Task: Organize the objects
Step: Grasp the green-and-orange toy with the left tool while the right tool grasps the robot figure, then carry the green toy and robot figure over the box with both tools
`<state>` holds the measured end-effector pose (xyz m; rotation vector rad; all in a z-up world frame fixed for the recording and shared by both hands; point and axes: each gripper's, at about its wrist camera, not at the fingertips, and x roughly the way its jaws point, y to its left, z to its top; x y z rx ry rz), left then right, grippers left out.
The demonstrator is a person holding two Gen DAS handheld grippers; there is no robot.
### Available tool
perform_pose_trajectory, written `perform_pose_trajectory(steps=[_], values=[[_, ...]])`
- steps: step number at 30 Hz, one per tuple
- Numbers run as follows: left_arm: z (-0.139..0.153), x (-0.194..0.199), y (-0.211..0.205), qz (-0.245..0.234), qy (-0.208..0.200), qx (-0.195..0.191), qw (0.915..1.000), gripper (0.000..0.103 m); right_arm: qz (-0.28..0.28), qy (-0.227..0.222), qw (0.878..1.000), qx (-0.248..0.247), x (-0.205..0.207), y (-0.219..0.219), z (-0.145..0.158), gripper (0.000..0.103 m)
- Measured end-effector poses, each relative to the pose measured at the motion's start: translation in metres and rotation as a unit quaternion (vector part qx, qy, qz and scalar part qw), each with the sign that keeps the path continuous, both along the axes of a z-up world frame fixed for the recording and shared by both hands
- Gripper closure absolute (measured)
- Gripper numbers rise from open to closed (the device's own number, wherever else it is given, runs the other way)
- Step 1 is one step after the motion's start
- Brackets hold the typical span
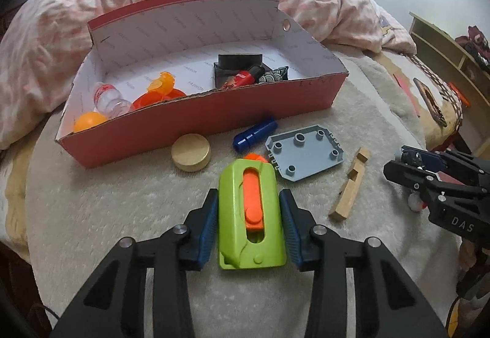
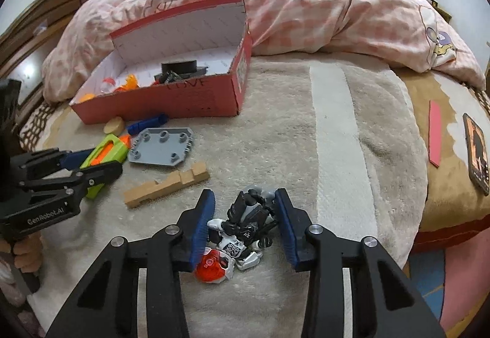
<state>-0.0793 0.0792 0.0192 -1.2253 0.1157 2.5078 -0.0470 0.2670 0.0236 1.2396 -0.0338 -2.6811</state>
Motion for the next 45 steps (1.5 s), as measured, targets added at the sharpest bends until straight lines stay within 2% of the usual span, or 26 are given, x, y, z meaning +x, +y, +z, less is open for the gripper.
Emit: perform_pose_trajectory(steps=[14,32,45], values=[[0.027,0.006,-0.020,0.012,0.029,0.033,0.9990,0.064,0.036,0.012,0.999,-0.024,-0.001,-0.027,0.023,0.062],[0.078,-0.017,-0.047,0.038,0.084,0.038,0.9950,0.064,0.092,0.049,0.994,-0.040,-0.044,-0.077,0.080,0.062],[0.084,-0.053,-0.054,0.056,0.092,0.031,0.9937,0.064,0.090,0.050,0.993,-0.056,-0.087,-0.091,0.084,0.062]])
